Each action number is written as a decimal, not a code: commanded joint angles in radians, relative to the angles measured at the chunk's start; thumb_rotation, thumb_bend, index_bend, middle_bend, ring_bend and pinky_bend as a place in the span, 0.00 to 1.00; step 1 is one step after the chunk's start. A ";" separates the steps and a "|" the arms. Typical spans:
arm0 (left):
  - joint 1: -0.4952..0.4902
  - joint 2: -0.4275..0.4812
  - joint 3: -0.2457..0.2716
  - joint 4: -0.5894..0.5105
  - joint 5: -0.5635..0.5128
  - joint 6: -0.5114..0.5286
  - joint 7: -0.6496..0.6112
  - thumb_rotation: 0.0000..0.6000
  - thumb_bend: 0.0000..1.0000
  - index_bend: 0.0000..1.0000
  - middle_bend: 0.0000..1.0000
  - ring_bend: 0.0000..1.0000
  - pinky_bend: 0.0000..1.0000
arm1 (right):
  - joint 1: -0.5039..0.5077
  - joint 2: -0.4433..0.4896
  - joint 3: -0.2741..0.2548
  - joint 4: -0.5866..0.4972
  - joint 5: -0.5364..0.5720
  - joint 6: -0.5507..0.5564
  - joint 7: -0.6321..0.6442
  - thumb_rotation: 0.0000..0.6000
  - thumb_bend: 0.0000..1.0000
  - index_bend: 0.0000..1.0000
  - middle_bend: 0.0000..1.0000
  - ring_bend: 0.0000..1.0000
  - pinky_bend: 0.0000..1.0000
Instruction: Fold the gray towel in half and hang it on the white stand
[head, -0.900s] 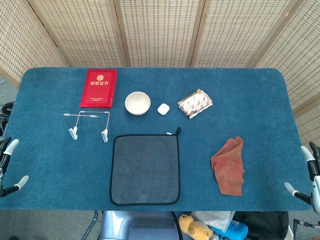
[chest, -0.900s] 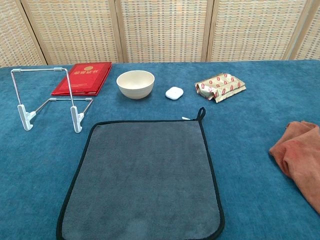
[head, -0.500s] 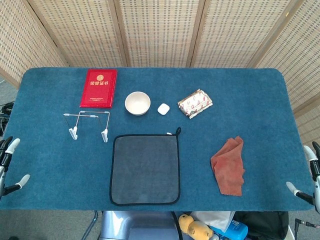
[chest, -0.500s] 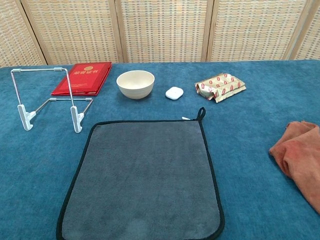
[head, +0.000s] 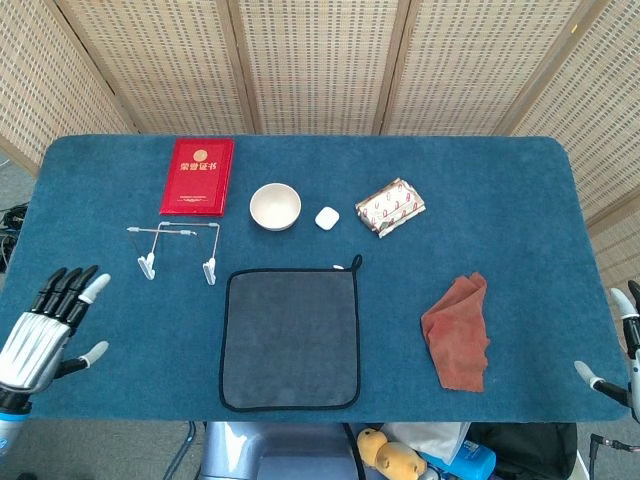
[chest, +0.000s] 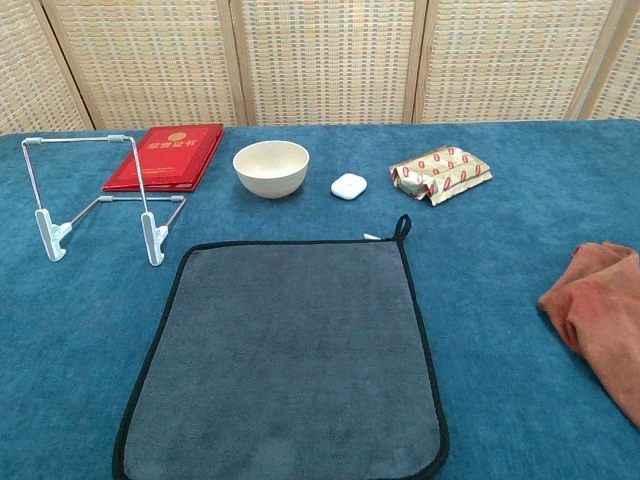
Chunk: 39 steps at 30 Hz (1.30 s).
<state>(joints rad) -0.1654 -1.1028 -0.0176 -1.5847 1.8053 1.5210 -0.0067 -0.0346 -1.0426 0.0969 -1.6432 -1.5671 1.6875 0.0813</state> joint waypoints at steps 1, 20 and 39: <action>-0.095 -0.064 0.003 0.104 0.113 -0.035 -0.046 1.00 0.26 0.16 0.00 0.00 0.00 | 0.009 -0.005 0.005 0.000 0.016 -0.020 -0.012 1.00 0.00 0.00 0.00 0.00 0.00; -0.409 -0.544 0.128 0.982 0.338 0.026 -0.329 1.00 0.33 0.32 0.00 0.00 0.03 | 0.041 -0.022 0.027 0.001 0.098 -0.102 -0.049 1.00 0.00 0.00 0.00 0.00 0.00; -0.411 -0.749 0.228 1.322 0.253 0.068 -0.446 1.00 0.32 0.31 0.00 0.00 0.04 | 0.046 -0.026 0.030 0.005 0.110 -0.111 -0.047 1.00 0.00 0.00 0.00 0.00 0.00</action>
<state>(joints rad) -0.5761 -1.8454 0.2050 -0.2685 2.0639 1.5931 -0.4477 0.0119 -1.0688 0.1270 -1.6381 -1.4572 1.5766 0.0342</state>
